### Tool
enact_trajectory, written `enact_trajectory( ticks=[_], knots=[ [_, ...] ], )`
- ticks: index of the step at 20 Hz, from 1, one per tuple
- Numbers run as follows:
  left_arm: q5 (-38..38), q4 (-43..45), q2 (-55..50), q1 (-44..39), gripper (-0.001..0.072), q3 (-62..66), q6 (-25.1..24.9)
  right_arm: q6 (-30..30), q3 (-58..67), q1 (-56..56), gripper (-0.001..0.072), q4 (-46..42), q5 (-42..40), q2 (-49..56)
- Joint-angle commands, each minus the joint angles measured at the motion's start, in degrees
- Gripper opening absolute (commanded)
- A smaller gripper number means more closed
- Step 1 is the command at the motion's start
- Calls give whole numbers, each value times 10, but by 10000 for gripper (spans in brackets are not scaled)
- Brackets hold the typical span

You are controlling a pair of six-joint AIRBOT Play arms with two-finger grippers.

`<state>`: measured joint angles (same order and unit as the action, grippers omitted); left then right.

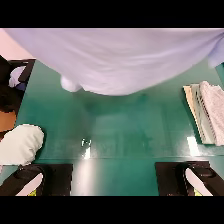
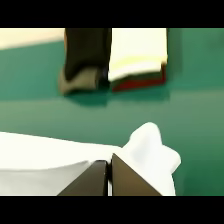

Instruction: Fold the shirts.

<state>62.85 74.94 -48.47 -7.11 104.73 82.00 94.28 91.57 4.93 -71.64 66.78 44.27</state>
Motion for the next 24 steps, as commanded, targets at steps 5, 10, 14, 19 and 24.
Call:
enact_trajectory(
  ticks=[5, 10, 14, 19, 24],
  knots=[
    [-20, -11, 58, 0, 26, 53, 0, -14, 230, 51, 18, -4, 57, 44],
    [59, -3, -38, 0, 26, 53, 0, -13, 294, 54, 18, 17, 106, 145],
    [172, -2, -209, 0, 26, 53, 1, -14, 140, 8, 18, 9, 103, 219],
    [218, 8, -458, 0, 26, 53, 3, -17, 1, -61, 19, -50, 54, 364],
    [208, 63, -564, 1, 27, 53, 7, -17, -16, -92, 20, -49, -6, 448]
  ],
)
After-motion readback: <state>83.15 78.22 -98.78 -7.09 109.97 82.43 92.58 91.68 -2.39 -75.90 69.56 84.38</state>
